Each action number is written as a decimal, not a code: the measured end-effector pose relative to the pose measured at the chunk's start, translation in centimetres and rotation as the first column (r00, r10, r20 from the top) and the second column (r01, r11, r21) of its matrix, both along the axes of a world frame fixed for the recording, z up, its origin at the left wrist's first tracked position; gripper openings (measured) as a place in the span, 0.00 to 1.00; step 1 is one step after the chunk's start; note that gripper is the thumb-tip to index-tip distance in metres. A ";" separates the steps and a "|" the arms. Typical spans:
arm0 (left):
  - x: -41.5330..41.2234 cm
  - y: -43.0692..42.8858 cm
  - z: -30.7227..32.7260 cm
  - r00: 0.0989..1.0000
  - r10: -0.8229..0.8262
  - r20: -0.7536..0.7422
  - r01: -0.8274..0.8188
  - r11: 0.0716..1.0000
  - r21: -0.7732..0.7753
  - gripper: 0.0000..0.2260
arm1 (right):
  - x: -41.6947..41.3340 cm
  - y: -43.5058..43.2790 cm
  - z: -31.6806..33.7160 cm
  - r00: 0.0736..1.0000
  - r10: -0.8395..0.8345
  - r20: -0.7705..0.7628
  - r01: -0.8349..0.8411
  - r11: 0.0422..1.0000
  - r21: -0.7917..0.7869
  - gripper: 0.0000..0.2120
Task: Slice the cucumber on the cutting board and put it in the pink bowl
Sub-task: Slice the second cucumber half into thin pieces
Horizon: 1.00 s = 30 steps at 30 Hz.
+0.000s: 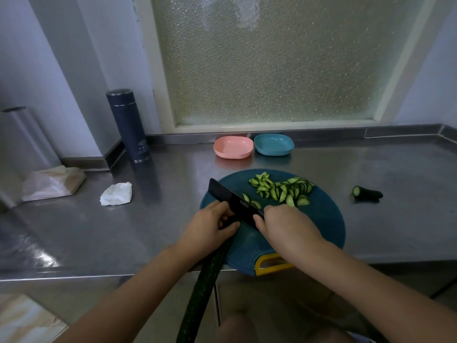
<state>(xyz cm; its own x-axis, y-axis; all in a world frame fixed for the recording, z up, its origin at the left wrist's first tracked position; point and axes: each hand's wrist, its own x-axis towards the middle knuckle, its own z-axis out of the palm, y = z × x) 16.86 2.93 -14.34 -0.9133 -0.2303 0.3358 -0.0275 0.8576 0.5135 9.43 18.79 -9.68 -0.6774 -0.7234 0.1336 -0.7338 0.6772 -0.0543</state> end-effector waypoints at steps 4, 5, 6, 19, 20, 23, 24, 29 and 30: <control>0.0 0.0 0.0 1.000 -0.006 -0.003 0.006 1.000 -0.004 0.07 | 0.1 -1.0 -0.8 1.000 -0.002 -0.018 0.002 1.000 0.019 0.20; 0.0 0.1 0.0 1.000 -0.007 -0.003 0.007 1.000 -0.002 0.07 | 0.1 -1.1 -0.9 1.000 0.000 -0.012 0.001 1.000 0.022 0.20; 0.0 0.1 0.0 1.000 -0.008 -0.003 0.008 1.000 0.000 0.07 | 0.1 -1.3 -1.0 1.000 0.002 -0.009 -0.002 1.000 0.024 0.20; 0.0 0.1 0.0 1.000 0.004 -0.008 -0.004 1.000 0.022 0.07 | -0.4 -0.1 -0.5 0.998 -0.010 0.055 0.013 0.999 -0.050 0.20; 0.0 0.1 -0.1 1.000 0.007 -0.008 -0.007 1.000 0.021 0.07 | -0.4 0.0 -0.4 0.999 -0.005 0.049 0.007 0.999 -0.052 0.20; 0.0 0.1 -0.1 1.000 0.006 -0.011 -0.006 1.000 0.014 0.08 | -0.2 0.3 -0.2 0.999 0.000 0.033 0.002 0.999 -0.050 0.20; 0.0 0.1 -0.1 1.000 0.005 -0.010 -0.005 1.000 0.015 0.07 | -0.1 0.4 -0.1 1.000 0.001 0.025 0.001 0.999 -0.049 0.20; 0.0 0.1 0.0 1.000 0.003 -0.002 -0.003 1.000 0.010 0.07 | 0.3 0.5 0.0 1.000 -0.002 0.012 0.002 0.999 -0.034 0.20; 0.1 0.1 0.0 1.000 0.003 -0.002 -0.003 1.000 0.010 0.07 | 0.3 0.5 0.0 1.000 -0.004 0.011 0.005 1.000 -0.024 0.20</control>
<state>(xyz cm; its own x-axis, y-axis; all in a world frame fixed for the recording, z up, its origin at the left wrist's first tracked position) 16.91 3.02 -14.34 -0.9117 -0.2368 0.3357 -0.0291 0.8524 0.5221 9.74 19.27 -9.67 -0.6821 -0.7170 0.1437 -0.7301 0.6788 -0.0786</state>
